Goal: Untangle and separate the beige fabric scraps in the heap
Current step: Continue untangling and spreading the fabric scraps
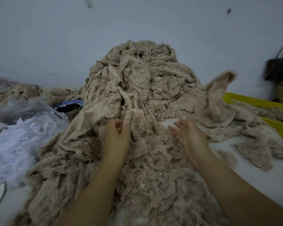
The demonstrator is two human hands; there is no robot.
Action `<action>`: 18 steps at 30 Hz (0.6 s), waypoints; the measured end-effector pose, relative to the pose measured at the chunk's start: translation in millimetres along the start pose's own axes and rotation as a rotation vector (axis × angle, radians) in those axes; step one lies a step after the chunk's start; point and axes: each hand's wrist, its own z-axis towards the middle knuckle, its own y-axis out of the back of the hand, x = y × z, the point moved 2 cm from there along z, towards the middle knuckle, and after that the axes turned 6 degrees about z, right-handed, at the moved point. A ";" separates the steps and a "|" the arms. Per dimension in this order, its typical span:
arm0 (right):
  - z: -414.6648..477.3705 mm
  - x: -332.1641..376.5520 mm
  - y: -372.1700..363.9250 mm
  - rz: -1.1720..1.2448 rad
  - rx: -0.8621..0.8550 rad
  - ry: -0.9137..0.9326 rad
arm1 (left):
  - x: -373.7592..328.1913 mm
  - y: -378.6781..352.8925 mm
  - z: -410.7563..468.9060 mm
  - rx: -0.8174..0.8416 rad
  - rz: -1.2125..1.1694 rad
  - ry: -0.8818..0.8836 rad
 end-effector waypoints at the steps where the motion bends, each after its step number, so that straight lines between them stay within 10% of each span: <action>1: 0.3 -7.0 -0.1 -0.176 -0.006 0.029 | 4.5 -4.3 0.8 0.064 0.078 0.017; 7: -8.0 -30.0 -7.1 -0.920 0.278 0.262 | 11.6 -14.2 -3.9 0.271 0.387 -0.056; 18: -11.3 -21.8 -14.3 -0.541 0.054 0.067 | -18.9 -27.3 -34.4 0.593 -0.064 -0.203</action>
